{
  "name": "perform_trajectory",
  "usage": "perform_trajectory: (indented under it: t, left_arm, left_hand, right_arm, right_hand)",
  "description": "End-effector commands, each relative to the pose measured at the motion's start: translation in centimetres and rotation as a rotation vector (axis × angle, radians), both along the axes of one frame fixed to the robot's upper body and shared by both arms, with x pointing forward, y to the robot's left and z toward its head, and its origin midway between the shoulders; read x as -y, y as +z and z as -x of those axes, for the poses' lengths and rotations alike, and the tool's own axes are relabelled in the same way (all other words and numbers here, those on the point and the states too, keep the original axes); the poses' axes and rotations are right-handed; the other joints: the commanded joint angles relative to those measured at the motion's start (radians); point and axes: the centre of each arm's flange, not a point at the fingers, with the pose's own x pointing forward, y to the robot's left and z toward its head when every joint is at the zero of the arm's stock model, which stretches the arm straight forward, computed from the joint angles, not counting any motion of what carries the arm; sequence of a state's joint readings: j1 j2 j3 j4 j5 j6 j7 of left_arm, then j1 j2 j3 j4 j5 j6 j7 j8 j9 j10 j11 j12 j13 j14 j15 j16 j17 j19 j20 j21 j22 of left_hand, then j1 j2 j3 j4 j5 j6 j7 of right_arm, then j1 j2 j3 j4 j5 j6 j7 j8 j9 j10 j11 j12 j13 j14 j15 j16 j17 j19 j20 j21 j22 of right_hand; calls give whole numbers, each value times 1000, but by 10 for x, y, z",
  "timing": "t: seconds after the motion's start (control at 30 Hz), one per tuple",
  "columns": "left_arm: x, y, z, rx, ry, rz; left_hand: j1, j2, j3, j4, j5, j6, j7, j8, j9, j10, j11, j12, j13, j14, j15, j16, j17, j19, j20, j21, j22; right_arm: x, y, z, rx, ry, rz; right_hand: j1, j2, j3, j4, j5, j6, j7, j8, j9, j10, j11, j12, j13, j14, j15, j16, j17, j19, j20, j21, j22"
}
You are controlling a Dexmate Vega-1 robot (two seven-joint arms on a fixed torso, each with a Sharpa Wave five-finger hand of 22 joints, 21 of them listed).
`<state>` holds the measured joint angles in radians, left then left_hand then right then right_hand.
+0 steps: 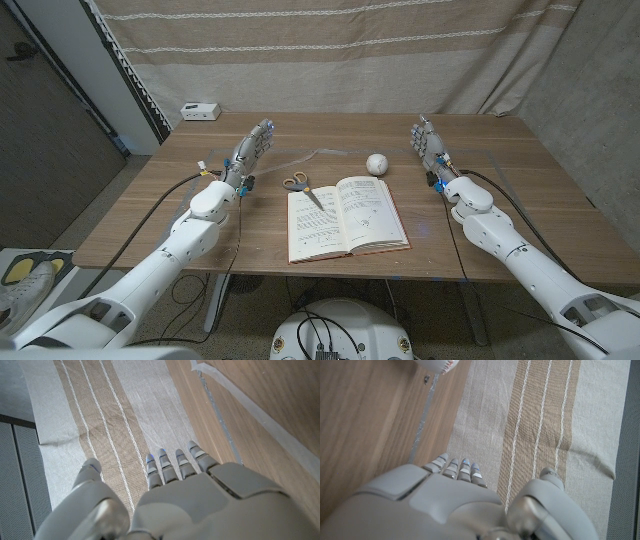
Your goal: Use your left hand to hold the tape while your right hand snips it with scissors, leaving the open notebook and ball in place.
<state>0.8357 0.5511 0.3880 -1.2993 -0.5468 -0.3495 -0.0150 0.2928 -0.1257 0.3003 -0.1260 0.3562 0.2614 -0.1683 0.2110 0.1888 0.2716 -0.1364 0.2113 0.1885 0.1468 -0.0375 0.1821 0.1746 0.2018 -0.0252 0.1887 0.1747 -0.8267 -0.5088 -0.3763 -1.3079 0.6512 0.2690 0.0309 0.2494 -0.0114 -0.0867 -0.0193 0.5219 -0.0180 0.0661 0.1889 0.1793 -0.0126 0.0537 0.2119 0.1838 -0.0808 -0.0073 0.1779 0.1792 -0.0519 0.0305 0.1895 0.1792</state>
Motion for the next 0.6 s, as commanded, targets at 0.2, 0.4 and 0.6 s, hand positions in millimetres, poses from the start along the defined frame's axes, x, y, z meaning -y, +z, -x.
perform_trajectory:
  t: [0.2, 0.4, 0.6]
  left_arm:
    - [-2, 11, 6, 72, 48, -139]
    - [1, 17, 12, 113, 128, -267]
    - [5, 17, 10, 128, 108, -271]
  left_hand:
    - [57, -12, 6, -28, 22, 20, 10, 4, 3, 34, -12, 11, 4, 15, -144, 6, 1, 24, -77, 11, 1]
    - [84, -20, 8, -38, 32, 37, 14, 8, 4, 55, -17, 16, 4, 34, -151, 10, 0, 55, -83, 19, 1]
    - [100, -24, 9, -41, 38, 50, 19, 11, 4, 67, -17, 18, 4, 41, -151, 10, 0, 70, -88, 22, 1]
  right_arm:
    - [-1, 3, 0, 4, -8, 1]
    - [1, 4, 2, 6, -16, 0]
    - [3, 4, 3, 4, -26, -2]
  right_hand:
    - [7, 3, -11, -1, 7, 1, 4, 3, 5, 3, 8, 5, 4, -6, 0, 7, 2, -5, 6, 6, 3]
    - [8, 4, -13, -2, 9, 0, 4, 3, 5, 3, 6, 5, 4, -7, 0, 7, 2, 4, -1, 10, 3]
    - [10, 6, -15, -3, 12, 0, 5, 3, 5, 5, 8, 5, 4, -5, 2, 7, 2, 14, -17, 13, 3]
